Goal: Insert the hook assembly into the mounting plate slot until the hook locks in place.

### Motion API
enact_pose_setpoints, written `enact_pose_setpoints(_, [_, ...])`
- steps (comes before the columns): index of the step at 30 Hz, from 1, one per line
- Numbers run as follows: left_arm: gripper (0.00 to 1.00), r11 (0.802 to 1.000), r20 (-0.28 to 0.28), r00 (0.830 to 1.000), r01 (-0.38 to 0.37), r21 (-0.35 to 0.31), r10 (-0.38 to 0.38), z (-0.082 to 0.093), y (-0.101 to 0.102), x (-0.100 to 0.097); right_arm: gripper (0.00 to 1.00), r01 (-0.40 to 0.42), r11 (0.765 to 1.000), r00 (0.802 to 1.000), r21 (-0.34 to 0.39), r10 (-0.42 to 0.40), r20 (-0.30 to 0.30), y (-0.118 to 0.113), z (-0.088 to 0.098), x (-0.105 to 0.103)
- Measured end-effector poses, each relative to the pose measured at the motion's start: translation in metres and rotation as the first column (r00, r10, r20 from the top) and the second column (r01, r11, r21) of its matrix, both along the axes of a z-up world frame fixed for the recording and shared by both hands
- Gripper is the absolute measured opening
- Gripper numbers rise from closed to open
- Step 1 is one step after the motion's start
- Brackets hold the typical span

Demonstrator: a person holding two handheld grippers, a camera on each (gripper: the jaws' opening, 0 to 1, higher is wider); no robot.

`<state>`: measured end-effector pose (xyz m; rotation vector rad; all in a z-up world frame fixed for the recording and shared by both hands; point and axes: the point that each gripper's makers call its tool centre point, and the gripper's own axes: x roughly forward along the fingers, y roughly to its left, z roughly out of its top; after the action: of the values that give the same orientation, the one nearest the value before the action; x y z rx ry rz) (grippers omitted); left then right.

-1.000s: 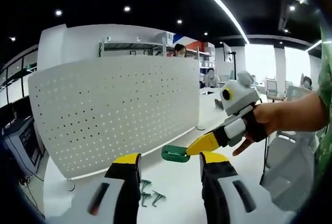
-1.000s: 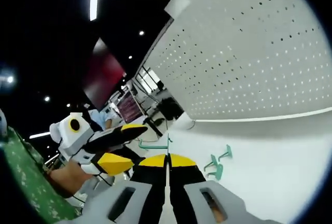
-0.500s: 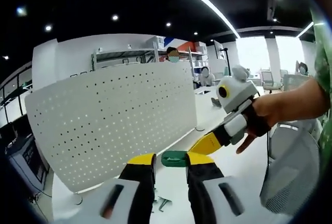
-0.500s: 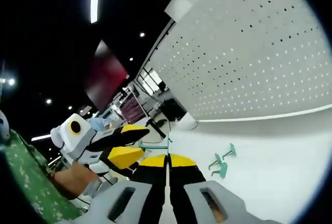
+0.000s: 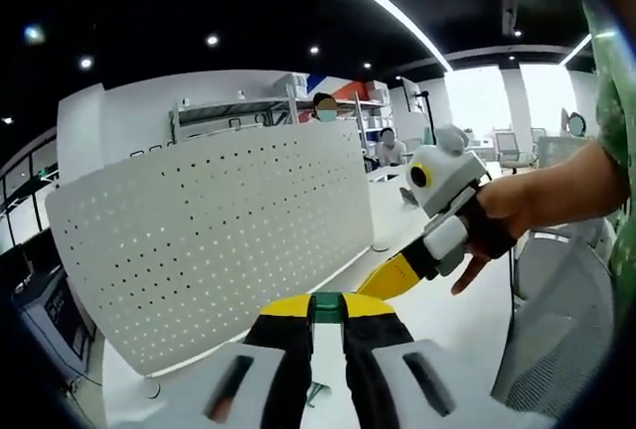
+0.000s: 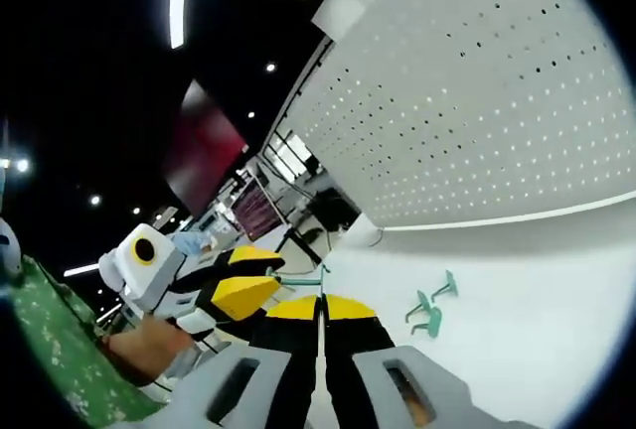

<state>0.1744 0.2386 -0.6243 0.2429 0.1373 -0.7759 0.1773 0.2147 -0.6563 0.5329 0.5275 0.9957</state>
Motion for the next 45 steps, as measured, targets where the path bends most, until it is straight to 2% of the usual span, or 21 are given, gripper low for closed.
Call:
enact_pose_setpoints(9, [0.10,1.000,-0.019,1.000,0.005,-0.005,-0.005,-0.0013,-0.0020,-0.0030,0.00,-0.003,1.000,1.000,-0.001,0.003,-0.024,-0.0010,-0.0023,-0.0030])
enact_pose_setpoints(21, [0.09,0.999,-0.047,0.999,0.003,-0.038,-0.004,0.0012,-0.0044,-0.0036,0.00,-0.006,1.000,1.000,-0.015,0.006,-0.013,-0.0022,-0.0009,-0.0062])
enact_pose_setpoints(30, [0.09,0.999,-0.067,0.998,0.001,-0.048,-0.004,-0.0001,-0.0055,-0.0025,0.00,0.010,0.998,0.999,-0.063,-0.006,0.049,-0.0040,-0.0003,-0.0052])
enact_pose_setpoints(34, [0.09,0.999,-0.077,0.997,-0.002,-0.053,-0.002,-0.0007,-0.0057,-0.0014,0.04,0.013,0.997,0.997,-0.070,-0.008,0.070,-0.0043,0.0029,-0.0054])
enact_pose_setpoints(45, [0.09,0.998,-0.099,0.995,-0.008,-0.057,0.002,-0.0030,-0.0066,0.0006,0.05,0.026,0.980,0.982,-0.199,0.012,0.187,-0.0034,0.0012,-0.0057])
